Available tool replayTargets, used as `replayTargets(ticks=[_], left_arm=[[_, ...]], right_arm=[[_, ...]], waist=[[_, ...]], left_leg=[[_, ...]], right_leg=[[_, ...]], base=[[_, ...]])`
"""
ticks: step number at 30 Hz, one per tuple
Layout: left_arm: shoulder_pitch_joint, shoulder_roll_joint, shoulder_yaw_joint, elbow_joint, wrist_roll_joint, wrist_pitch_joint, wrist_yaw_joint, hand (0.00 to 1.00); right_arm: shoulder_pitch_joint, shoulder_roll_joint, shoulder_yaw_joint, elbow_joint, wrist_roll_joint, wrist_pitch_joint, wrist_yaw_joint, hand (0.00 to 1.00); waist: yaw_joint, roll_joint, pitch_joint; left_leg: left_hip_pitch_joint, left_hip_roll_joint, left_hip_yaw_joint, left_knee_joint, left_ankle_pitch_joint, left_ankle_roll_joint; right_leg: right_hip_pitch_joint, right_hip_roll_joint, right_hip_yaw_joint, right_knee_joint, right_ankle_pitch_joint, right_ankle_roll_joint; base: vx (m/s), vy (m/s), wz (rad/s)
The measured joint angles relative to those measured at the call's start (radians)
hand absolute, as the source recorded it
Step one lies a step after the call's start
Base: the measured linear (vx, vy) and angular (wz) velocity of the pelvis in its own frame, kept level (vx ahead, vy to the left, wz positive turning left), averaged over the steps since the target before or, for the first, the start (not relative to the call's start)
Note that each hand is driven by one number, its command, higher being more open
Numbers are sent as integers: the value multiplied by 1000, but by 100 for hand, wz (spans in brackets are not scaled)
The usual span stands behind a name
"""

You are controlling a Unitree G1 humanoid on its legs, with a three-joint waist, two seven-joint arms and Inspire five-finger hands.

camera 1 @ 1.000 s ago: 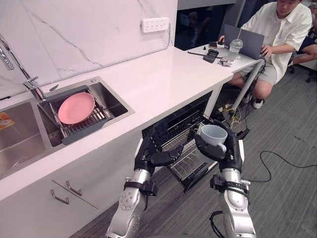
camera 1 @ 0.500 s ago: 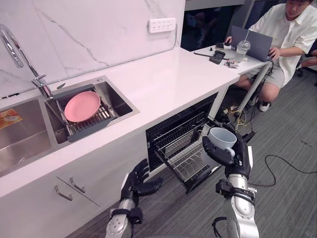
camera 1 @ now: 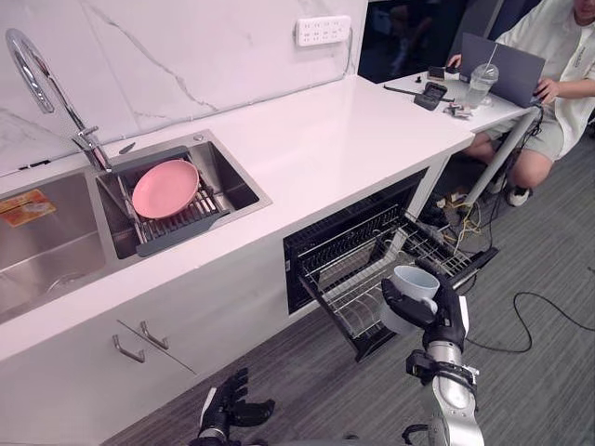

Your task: Walk over to the sink, pick up the cup, carry it to the dishwasher, place the cup inside the dishwasher, then close the dishwasher door

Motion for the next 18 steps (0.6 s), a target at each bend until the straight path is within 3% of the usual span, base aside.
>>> replayTargets(ticks=[10,18], left_arm=[[-81,3,1,5,-1,-18,13,90],[-88,-6,1,-60,-4,-47,22,90]], right_arm=[[-260,-110,-6,103,-27,5,-65,30],[-441,-177,-1,116,-26,13,-110,30]], waist=[[15,29,170],[50,47,248]], left_leg=[[-118,-1,-33,69,3,-1],[-236,3,-47,163,-16,2]], right_leg=[[-79,-6,-34,36,3,2],[-171,-6,-42,90,2,0]], base=[[-32,-4,12],[-65,-6,5]])
